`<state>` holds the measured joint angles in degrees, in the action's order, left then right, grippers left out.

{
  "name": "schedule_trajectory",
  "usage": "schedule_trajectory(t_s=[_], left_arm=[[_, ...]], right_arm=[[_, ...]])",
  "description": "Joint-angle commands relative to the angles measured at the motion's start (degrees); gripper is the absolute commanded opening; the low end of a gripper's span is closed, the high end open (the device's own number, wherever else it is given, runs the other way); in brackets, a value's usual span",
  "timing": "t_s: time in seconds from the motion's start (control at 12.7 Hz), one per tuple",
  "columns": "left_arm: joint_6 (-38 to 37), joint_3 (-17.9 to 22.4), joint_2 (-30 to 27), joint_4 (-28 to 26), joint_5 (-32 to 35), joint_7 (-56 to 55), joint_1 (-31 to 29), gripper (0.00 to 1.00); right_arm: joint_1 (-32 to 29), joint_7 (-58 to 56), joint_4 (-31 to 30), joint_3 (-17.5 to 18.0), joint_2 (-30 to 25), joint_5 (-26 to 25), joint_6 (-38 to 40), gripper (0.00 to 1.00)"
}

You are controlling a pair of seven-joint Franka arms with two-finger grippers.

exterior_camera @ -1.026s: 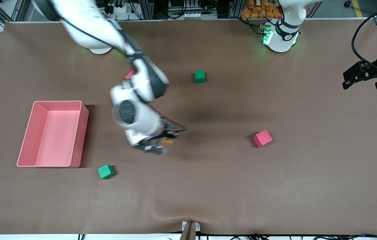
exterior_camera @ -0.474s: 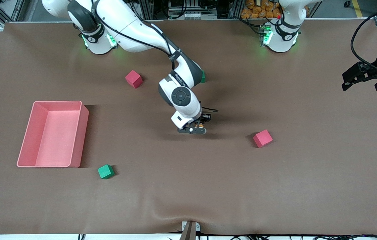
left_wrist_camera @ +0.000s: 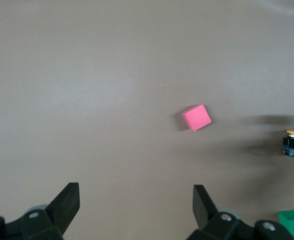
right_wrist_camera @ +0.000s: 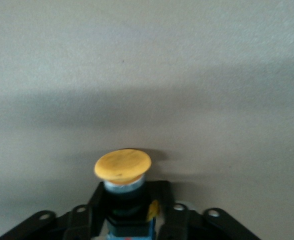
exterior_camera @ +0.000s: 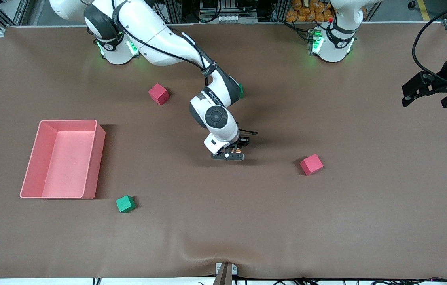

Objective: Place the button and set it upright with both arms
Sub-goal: 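Carry the button out of the tray and lower it onto the table, then release the button and withdraw the right gripper while the left gripper reaches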

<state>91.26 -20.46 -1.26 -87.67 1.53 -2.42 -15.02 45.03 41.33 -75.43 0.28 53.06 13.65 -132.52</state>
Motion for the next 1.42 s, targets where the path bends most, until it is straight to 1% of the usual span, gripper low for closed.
schedule_trajectory(t_s=[0.0,0.16,0.24,0.32,0.47,0.55,0.71,0.79,0.87,0.95,1.03,1.11,1.18,1.26,1.34], left_arm=[[0.15,-0.19,-0.23,0.31,0.23,0.75,-0.28,1.0],[0.15,-0.19,-0.15,0.31,0.32,0.49,-0.1,1.0],[0.15,-0.19,0.03,0.31,0.41,0.49,-0.01,1.0],[0.15,-0.28,0.12,0.31,0.41,0.4,0.07,1.0],[0.15,-1.07,0.56,0.22,0.67,-0.13,0.42,1.0],[0.15,-1.42,1.69,0.31,0.32,-0.21,0.6,1.0],[0.23,-2.21,3.89,0.31,-0.03,-0.13,1.65,1.0],[0.15,-2.39,4.77,0.31,-0.2,-0.13,2.0,1.0],[0.15,-2.48,6.0,0.22,-1.51,0.05,2.7,1.0],[-0.03,-2.48,7.23,0.14,-3.18,0.31,2.88,1.0],[-0.38,-2.57,8.8,0.14,-5.37,0.31,2.97,1.0],[-0.55,-2.83,10.13,-0.04,-7.65,-0.56,3.32,1.0],[-0.38,-2.83,11.62,0.05,-7.68,-0.48,4.11,1.0],[-0.38,-2.92,13.9,0.31,-7.68,-0.74,4.99,1.0],[-0.03,-2.92,16.27,0.31,-7.85,-0.74,5.78,1.0]], right_arm=[[-1.78,-0.02,3.35,-0.46,-1.8,-0.56,6.7,1.0],[-5.55,-0.11,11.4,-0.37,-3.48,-0.55,21.52,1.0],[-7.83,-0.02,14.32,-0.46,-4.62,-0.64,28.13,1.0],[-10.46,-0.37,15.13,-0.63,-6.64,-0.9,32.11,1.0],[-17.13,-2.21,15.14,-0.46,-10.07,-0.73,33.55,1.0],[-20.04,-4.39,15.14,-0.55,-12.09,-0.91,36.51,1.0],[-27.58,-11.93,15.14,-0.46,-16.65,-0.56,41.53,1.0],[-32.15,-16.06,15.14,0.41,-18.33,0.05,43.99,1.0],[-34.28,-19.06,15.14,0.59,-19.65,-0.55,48.01,1.0],[-35.52,-19.53,15.14,-0.19,-21.49,-0.99,51.54,1.0],[-39.97,-19.62,15.05,0.33,-23.25,-0.73,53.66,1.0],[-42.63,-19.88,15.05,1.55,-25.01,-0.47,55.16,1.0],[-43.96,-22.49,15.05,1.56,-27.11,-0.38,56.65,1.0],[-43.89,-26.78,14.44,0.69,-29.92,-2.29,56.67,1.0],[-43.89,-27.35,12.96,1.21,-32.56,-7.8,56.06,1.0]])
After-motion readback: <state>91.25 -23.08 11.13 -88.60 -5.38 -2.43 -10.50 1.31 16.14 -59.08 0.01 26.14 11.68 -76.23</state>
